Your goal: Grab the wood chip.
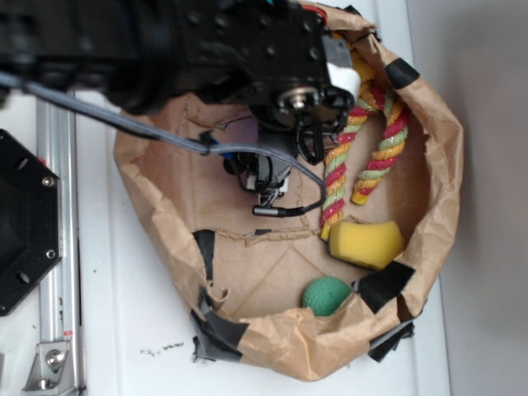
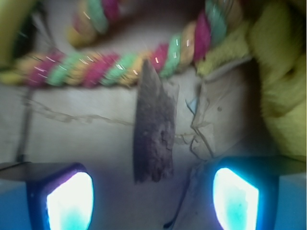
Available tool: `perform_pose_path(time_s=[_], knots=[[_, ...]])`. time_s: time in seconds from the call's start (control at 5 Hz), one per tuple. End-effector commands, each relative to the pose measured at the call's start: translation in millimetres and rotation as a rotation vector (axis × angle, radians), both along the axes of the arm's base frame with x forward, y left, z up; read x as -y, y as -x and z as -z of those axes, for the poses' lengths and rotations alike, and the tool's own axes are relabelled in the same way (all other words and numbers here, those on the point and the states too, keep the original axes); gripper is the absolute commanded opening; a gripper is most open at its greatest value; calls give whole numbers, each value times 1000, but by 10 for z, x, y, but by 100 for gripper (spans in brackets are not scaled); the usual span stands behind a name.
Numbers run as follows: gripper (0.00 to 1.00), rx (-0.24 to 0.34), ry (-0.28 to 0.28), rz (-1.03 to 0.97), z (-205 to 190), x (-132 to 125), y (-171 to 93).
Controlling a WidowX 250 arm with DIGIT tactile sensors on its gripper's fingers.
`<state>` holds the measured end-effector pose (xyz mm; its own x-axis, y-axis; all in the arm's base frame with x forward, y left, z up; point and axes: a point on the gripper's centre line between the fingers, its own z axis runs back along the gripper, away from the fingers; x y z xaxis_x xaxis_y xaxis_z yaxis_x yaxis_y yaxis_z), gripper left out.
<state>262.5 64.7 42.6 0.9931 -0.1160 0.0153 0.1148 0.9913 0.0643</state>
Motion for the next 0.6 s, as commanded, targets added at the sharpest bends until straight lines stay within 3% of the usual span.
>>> perform_pose_path(time_s=[0.0,0.4], knots=[[100,55,11,11,-120,87,-158],[100,-19,-25,34,170,136,-346]])
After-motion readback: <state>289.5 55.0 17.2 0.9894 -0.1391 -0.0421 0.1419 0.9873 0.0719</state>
